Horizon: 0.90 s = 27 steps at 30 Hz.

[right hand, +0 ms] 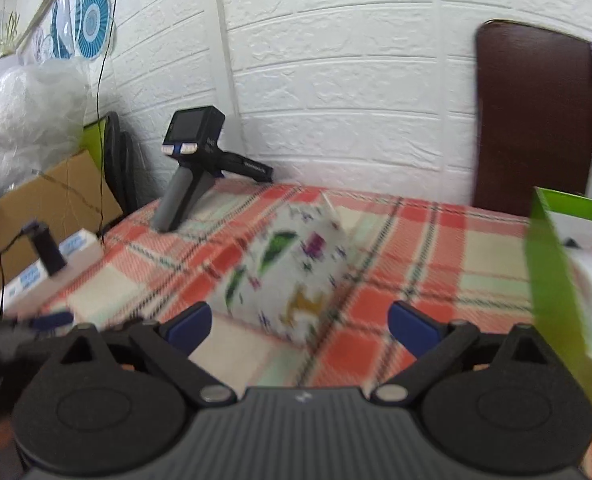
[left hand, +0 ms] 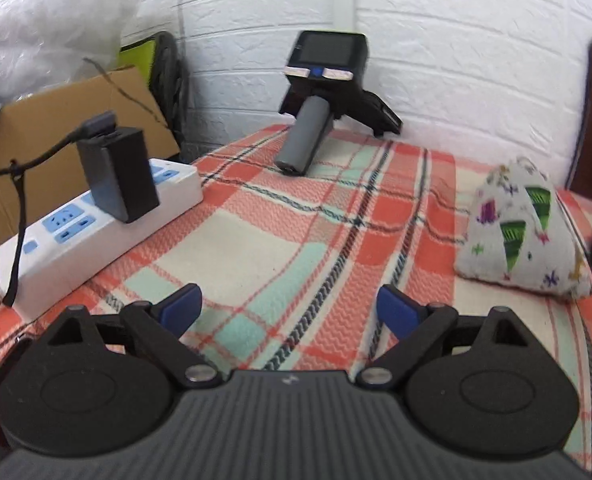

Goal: Organize objects
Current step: 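Move the left gripper toward the white floral drawstring pouch, then grasp the floral drawstring pouch with the left gripper and lift it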

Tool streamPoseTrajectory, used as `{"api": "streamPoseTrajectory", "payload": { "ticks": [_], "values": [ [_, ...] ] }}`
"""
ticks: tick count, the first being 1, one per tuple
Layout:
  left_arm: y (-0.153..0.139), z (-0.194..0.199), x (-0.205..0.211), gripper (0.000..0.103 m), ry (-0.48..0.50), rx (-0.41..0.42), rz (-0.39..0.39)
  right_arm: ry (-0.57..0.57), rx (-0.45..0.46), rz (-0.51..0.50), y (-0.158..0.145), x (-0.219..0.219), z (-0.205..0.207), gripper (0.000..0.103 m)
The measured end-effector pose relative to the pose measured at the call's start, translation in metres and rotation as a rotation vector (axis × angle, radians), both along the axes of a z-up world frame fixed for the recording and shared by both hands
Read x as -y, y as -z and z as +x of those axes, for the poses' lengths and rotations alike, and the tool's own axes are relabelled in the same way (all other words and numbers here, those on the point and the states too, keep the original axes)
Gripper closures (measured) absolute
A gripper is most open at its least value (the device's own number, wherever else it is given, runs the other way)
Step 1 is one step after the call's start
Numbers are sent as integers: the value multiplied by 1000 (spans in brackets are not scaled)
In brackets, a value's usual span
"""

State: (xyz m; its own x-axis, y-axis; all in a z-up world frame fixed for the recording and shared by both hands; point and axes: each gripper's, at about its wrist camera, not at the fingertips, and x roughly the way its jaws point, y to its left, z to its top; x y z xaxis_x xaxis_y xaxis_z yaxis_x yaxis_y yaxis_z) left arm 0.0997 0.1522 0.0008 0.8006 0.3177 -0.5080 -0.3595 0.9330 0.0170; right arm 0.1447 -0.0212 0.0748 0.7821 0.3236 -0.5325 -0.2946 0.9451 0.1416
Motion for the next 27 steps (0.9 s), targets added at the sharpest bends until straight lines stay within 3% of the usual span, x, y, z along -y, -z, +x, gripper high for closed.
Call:
{"api": "streamPoseTrajectory", "payload": {
  "ticks": [4, 7, 9, 10, 16, 20, 21, 24, 25, 27],
  "values": [
    [-1, -3, 9, 7, 24, 28, 29, 15, -85, 27, 16, -22, 60, 1],
    [-2, -4, 12, 7, 37, 49, 46, -3, -177, 60, 38, -26, 85, 35],
    [-1, -2, 9, 7, 36, 49, 30, 0, -155, 67, 35, -23, 74, 54],
    [0, 0, 7, 7, 36, 45, 18, -16, -140, 52, 32, -21, 65, 58],
    [1, 2, 2, 7, 66, 28, -21, -89, -142, 42, 29, 28, -25, 59],
    [-2, 2, 17, 7, 132, -41, -3, -77, -132, 5, 28, 66, -95, 59],
    [-6, -4, 24, 7, 165, -43, -31, -66, -117, -12, 26, 75, -111, 59],
    [-22, -26, 65, 7, 397, -41, -161, -6, -80, -54, 23, 97, -147, 51],
    [-26, -31, 84, 7, 495, -54, -178, 22, -75, -52, 22, 104, -154, 45],
    [-32, -41, 118, 5, 664, -86, -225, 64, -65, -37, 21, 117, -163, 22]
  ]
}}
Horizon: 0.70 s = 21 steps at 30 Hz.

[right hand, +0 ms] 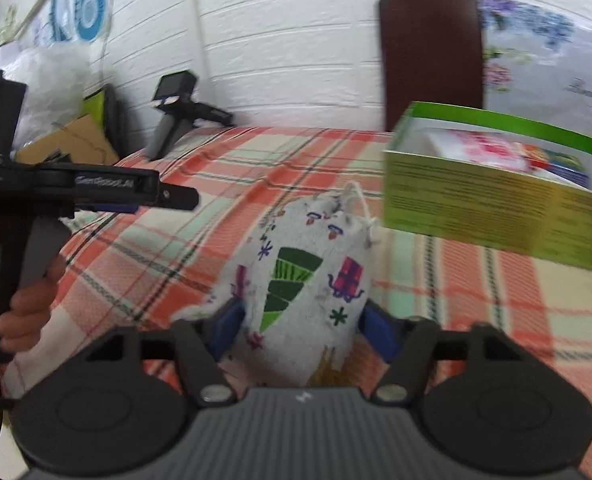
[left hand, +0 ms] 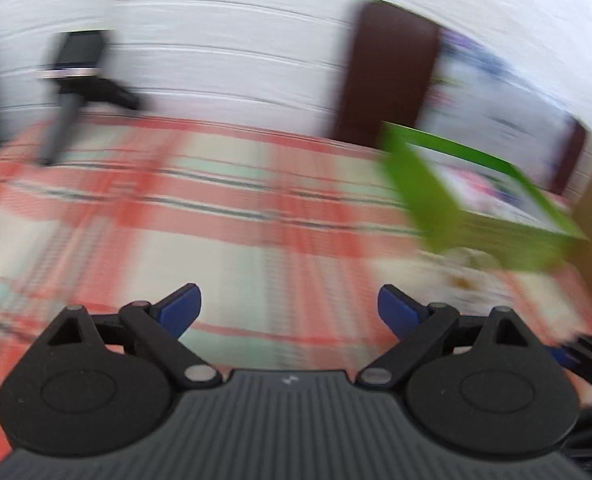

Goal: Organize objects
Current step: 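Grasp the floral drawstring pouch with the left gripper and lift it, then carry the pouch into the green box and open the left gripper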

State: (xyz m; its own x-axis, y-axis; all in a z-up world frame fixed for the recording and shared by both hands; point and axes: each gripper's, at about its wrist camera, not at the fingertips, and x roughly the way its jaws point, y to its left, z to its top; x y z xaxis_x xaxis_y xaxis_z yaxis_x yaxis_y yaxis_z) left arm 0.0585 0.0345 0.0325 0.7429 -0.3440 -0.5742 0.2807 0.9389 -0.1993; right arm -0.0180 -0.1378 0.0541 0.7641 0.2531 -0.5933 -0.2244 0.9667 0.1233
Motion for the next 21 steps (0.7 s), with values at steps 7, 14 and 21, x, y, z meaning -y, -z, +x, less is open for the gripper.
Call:
{"api": "streamPoseTrajectory", "payload": {
  "ticks": [7, 14, 21],
  "values": [
    [10, -2, 62, 0, 176, -117, 30, -17, 10, 27, 1, 13, -7, 8],
    [9, -4, 66, 46, 208, -212, -22, -114, -5, 30, 11, -3, 5, 49],
    [-75, 0, 117, 43, 287, 68, 5, -34, 334, -69, -49, 19, -8, 60]
  ]
}}
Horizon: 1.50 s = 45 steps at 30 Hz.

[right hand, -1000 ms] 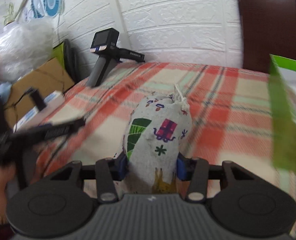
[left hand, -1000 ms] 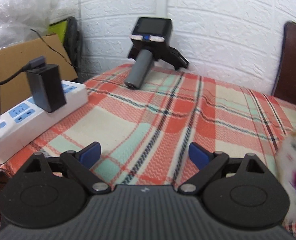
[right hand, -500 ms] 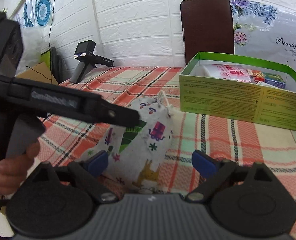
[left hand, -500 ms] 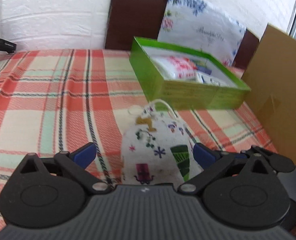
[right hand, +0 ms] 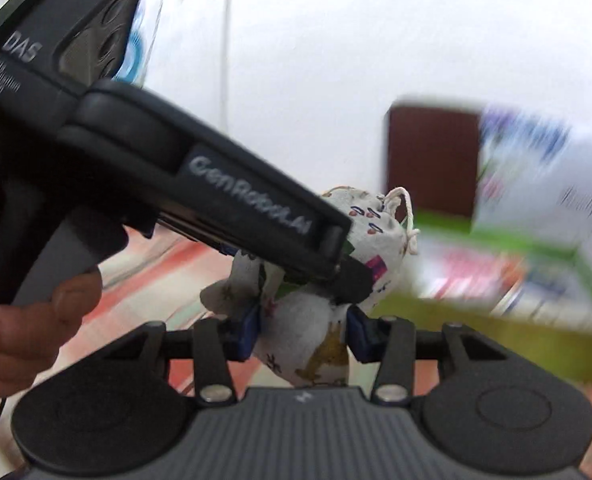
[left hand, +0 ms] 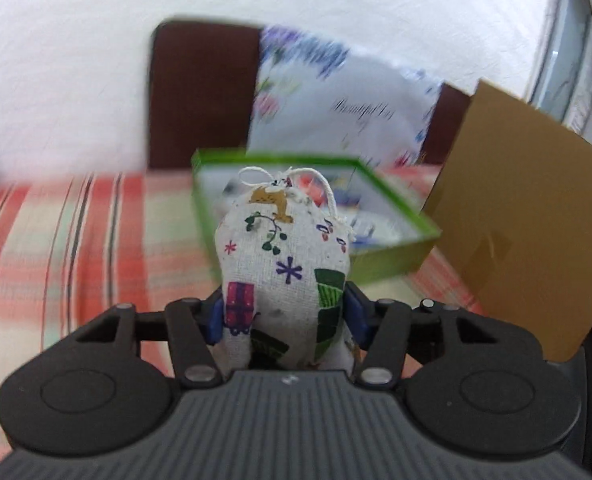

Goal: Organize objects
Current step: 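Carry the pouch into the green box and open the left gripper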

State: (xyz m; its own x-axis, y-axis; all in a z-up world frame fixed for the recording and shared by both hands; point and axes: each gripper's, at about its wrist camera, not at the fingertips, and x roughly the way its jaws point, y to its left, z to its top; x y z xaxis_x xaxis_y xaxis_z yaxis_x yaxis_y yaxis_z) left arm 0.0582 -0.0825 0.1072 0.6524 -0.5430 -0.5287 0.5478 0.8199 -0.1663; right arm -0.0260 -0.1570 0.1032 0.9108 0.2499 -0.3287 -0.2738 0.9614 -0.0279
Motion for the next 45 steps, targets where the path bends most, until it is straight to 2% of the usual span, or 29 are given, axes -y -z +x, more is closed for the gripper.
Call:
{"api": "streamPoseTrajectory", "payload": {
  "ticks": [3, 8, 10, 11, 12, 14, 15, 17, 18, 25, 29, 35, 45],
  "values": [
    [-13, 26, 41, 43, 40, 64, 12, 87, 54, -5, -16, 30, 23, 60],
    [-6, 79, 105, 42, 72, 47, 50, 214, 6, 46, -16, 88, 74, 58],
    [7, 102, 125, 32, 52, 56, 111, 269, -46, 78, -8, 109, 101, 43],
    [15, 112, 136, 30, 18, 74, 167, 305, -75, 88, -2, 119, 116, 23],
    [24, 121, 144, 29, -33, 98, 231, 362, -87, 90, 5, 129, 128, 16],
    [37, 133, 149, 29, -112, 107, 325, 461, -131, 68, 16, 142, 142, 16],
    [37, 134, 144, 29, -129, 98, 320, 476, -132, 98, 18, 148, 140, 15],
    [35, 129, 134, 23, -136, 98, 275, 474, -94, 177, 18, 155, 124, 10],
    [33, 123, 132, 17, -154, 111, 280, 478, -77, 187, 20, 160, 115, 10],
    [20, 75, 118, 11, -177, 151, 309, 481, -9, 212, 10, 137, 58, 9],
    [13, 54, 105, 11, -197, 148, 313, 448, -7, 183, 3, 122, 34, 8],
    [11, 28, 80, 10, -234, 119, 301, 420, -14, 233, -10, 116, 8, 8],
    [7, 4, 50, 8, -286, 118, 296, 410, -8, 229, -22, 102, -23, 8]
  ]
}}
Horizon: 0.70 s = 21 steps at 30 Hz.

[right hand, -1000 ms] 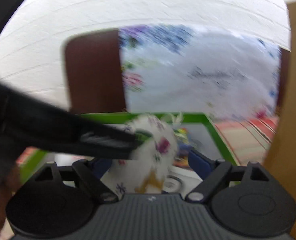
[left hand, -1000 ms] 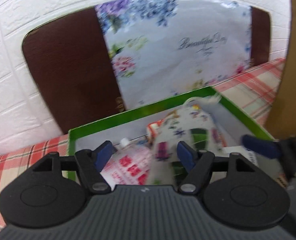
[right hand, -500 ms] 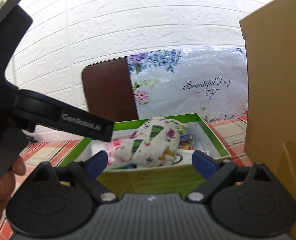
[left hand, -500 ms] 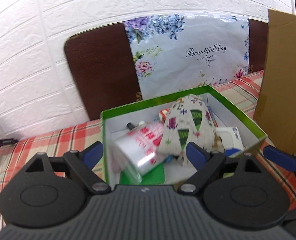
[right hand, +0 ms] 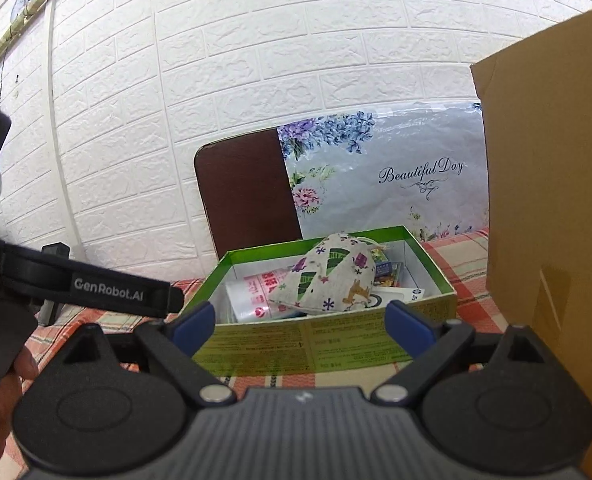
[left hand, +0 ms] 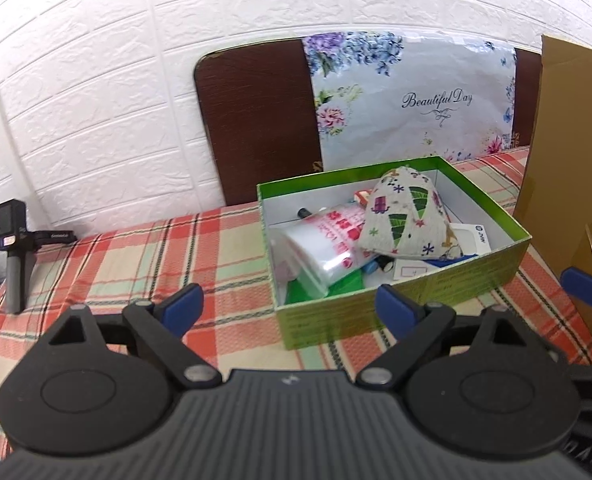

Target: Organize objects

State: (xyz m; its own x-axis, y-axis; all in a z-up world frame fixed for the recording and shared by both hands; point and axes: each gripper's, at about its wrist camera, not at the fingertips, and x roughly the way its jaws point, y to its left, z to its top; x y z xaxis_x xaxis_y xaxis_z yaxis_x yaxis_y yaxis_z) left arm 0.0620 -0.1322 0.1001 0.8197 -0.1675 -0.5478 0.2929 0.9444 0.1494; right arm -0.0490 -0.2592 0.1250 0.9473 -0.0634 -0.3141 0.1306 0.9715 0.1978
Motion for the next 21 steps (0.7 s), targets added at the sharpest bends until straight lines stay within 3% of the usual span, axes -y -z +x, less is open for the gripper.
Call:
{"api": "streamPoseTrajectory", "payload": {
  "ticks": [8, 21],
  "values": [
    [8, -11, -18, 0, -20, -28, -9, -10, 19, 6, -12, -9, -11, 5],
    [36, -11, -50, 0, -78, -161, -27, -37, -25, -21, -13, -31, -11, 0]
  ]
}}
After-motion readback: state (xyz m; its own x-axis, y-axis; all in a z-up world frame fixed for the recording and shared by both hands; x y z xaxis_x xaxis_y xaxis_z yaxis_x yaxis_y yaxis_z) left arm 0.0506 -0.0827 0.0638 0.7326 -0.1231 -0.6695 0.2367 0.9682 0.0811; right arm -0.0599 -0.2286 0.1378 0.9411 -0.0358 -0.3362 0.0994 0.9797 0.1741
